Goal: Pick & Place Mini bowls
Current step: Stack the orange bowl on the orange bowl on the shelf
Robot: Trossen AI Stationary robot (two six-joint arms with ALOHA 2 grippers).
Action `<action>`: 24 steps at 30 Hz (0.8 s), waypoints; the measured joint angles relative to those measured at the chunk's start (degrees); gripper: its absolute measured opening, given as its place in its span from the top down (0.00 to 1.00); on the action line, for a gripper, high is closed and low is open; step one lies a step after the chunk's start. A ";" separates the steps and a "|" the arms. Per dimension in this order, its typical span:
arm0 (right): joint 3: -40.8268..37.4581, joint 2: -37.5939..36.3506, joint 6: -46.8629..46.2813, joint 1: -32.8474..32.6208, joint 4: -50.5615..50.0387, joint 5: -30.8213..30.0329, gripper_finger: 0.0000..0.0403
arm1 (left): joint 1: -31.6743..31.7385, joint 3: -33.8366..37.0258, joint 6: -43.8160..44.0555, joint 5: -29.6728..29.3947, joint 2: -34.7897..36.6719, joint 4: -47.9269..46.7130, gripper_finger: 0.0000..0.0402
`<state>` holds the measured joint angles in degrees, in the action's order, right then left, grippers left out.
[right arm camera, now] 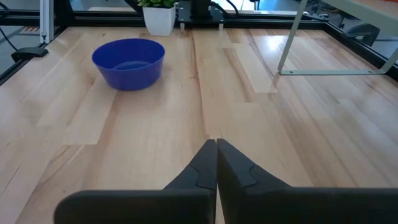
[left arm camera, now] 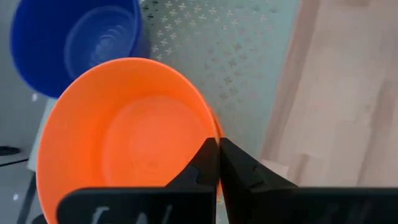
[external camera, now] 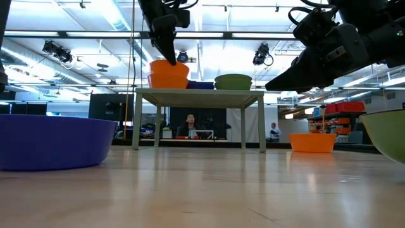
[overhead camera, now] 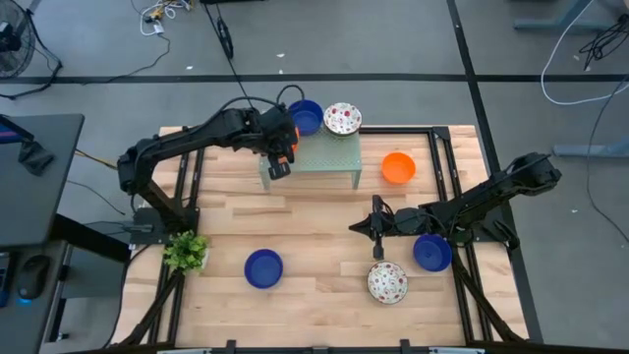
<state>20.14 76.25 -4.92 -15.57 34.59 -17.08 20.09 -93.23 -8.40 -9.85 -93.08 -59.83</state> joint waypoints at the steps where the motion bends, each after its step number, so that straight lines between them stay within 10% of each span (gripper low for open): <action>1: 0.00 0.00 0.01 0.00 0.00 0.00 0.98 | 0.01 0.00 0.04 0.60 -0.02 0.00 0.98; 24: 0.00 0.02 0.04 0.04 -0.50 0.00 0.98 | 0.32 -0.02 1.33 0.51 -2.45 -0.11 0.70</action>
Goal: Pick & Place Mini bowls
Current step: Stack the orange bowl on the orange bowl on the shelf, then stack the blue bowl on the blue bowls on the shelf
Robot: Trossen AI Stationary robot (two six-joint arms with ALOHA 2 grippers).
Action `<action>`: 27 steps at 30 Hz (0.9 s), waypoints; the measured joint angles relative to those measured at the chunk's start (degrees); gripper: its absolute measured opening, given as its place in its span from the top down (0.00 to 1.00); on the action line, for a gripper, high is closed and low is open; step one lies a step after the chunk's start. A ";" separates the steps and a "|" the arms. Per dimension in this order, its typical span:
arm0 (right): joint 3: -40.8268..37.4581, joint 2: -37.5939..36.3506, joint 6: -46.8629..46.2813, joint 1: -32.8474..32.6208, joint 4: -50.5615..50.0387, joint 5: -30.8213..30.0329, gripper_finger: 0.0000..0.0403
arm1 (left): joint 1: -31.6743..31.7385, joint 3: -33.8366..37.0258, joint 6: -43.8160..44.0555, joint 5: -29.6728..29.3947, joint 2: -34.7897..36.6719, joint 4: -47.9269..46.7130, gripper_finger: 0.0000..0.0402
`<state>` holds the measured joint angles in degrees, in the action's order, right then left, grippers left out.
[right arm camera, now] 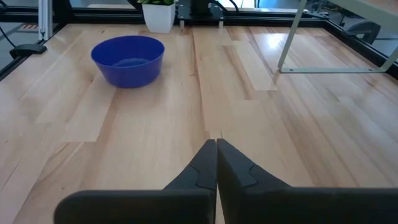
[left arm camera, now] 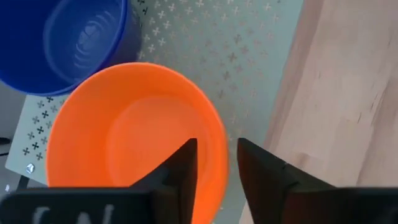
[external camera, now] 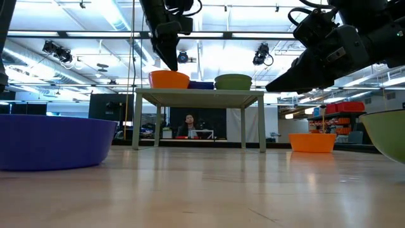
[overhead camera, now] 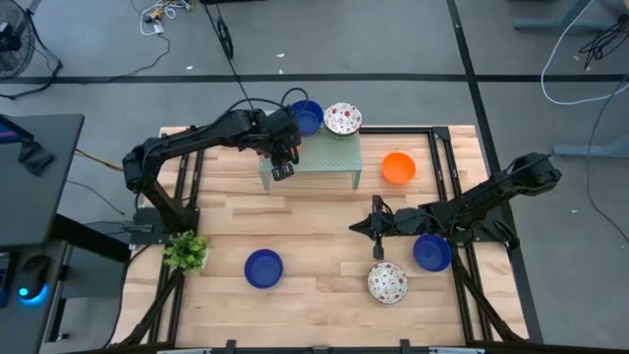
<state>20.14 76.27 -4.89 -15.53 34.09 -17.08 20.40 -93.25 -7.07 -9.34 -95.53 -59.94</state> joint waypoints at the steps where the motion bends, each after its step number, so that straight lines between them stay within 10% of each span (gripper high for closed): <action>1: 0.00 0.00 0.00 0.00 -0.01 0.00 0.98 | 0.00 0.00 0.00 0.00 0.00 0.01 0.68; 11: 0.00 0.00 1.42 0.37 0.02 0.00 0.98 | -6.08 -5.27 6.46 0.03 3.07 -15.72 0.56; 27: 0.00 0.02 1.45 2.50 -1.37 -0.02 0.98 | -51.22 16.35 29.06 2.13 2.84 3.92 0.64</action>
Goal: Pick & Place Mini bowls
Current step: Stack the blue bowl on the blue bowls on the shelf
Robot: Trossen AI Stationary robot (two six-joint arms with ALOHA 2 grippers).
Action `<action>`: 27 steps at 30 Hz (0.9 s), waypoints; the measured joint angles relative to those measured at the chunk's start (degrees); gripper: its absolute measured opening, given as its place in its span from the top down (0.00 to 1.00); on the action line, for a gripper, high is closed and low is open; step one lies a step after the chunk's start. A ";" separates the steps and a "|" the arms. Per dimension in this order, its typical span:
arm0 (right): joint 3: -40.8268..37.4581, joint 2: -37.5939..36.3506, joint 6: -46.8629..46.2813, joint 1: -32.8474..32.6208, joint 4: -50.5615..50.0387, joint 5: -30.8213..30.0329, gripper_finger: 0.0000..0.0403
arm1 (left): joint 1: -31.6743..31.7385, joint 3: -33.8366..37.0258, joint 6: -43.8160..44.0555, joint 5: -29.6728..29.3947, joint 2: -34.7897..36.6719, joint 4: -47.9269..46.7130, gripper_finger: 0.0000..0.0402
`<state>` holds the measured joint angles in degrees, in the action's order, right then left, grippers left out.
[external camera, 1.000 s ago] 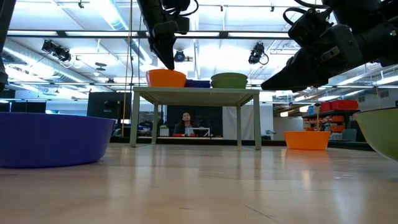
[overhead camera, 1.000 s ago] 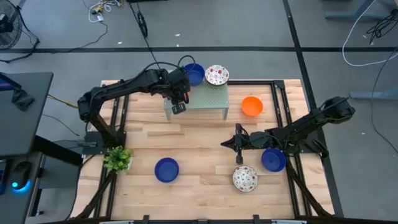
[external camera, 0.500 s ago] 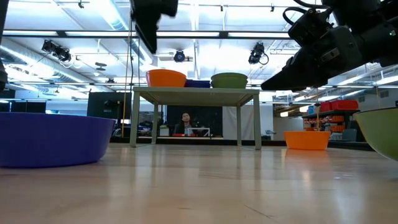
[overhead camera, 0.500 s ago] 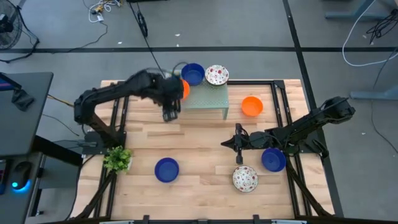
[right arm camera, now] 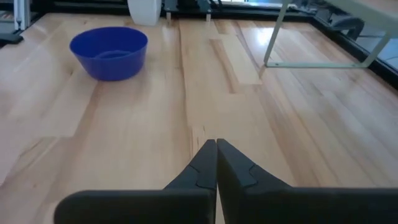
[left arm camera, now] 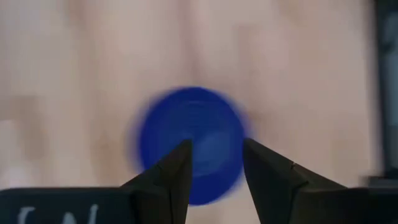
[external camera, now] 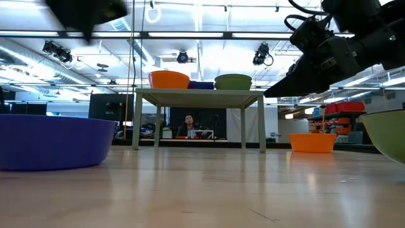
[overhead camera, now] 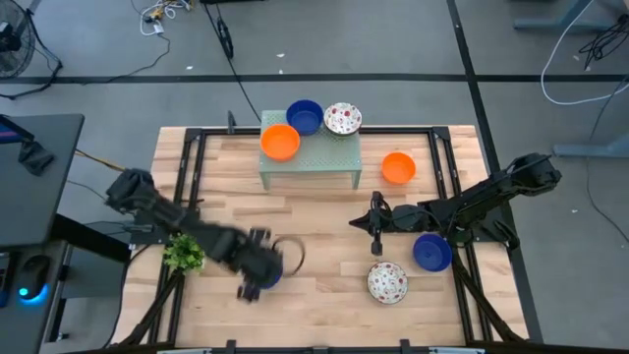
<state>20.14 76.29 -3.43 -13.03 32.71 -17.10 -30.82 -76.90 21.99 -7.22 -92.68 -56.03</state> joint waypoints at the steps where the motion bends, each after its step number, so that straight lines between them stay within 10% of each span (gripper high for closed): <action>1: 0.00 0.00 0.50 0.14 0.47 0.00 0.98 | -1.82 1.74 2.42 0.72 0.00 2.33 0.64; 14: 0.00 0.00 1.11 1.52 4.94 0.00 0.98 | -10.98 17.57 14.83 -6.07 0.00 21.82 0.63; 27: 0.00 0.00 -0.47 1.52 2.86 0.03 0.98 | -8.62 21.96 7.99 -6.65 0.00 27.49 0.66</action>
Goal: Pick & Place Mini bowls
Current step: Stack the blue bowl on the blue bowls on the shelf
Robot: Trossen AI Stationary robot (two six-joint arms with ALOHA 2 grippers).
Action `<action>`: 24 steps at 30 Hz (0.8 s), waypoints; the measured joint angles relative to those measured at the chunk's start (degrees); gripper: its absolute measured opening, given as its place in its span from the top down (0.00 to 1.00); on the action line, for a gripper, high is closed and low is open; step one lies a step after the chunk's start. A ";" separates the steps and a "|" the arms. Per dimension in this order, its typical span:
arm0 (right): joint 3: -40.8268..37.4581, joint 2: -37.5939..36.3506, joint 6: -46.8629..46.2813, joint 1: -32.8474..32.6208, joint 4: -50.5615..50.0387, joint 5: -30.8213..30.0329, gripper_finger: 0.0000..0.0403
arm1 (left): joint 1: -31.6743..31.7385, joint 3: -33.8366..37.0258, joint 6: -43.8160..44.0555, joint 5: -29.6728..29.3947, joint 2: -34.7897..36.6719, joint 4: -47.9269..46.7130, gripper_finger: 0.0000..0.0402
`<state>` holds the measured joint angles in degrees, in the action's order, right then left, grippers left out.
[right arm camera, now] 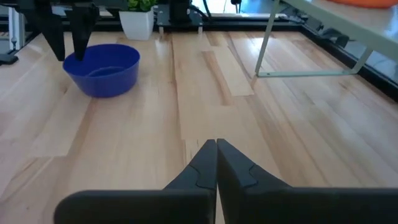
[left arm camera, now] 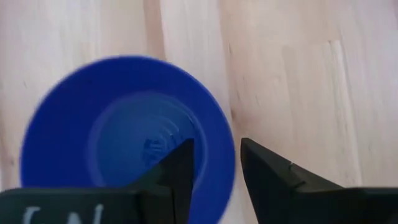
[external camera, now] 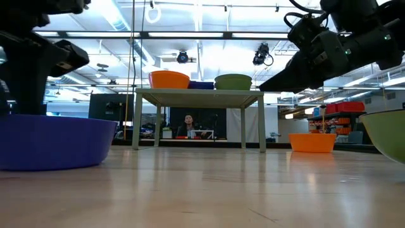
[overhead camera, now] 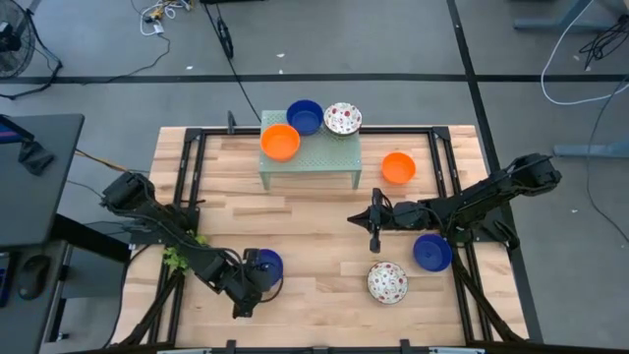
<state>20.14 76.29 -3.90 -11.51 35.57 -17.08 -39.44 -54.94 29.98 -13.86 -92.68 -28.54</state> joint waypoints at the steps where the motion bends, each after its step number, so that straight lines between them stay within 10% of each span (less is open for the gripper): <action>1: 0.00 0.00 -0.25 0.00 -0.43 0.02 0.98 | 0.37 0.00 -0.62 -0.02 0.00 0.14 0.67; 24: 0.00 -0.04 -4.44 -1.64 -2.63 0.03 0.98 | 3.66 -0.07 -3.66 3.20 -2.03 1.79 0.71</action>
<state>20.14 76.25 -8.34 -13.15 32.94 -17.05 -35.78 -55.00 26.32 -10.66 -94.72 -26.74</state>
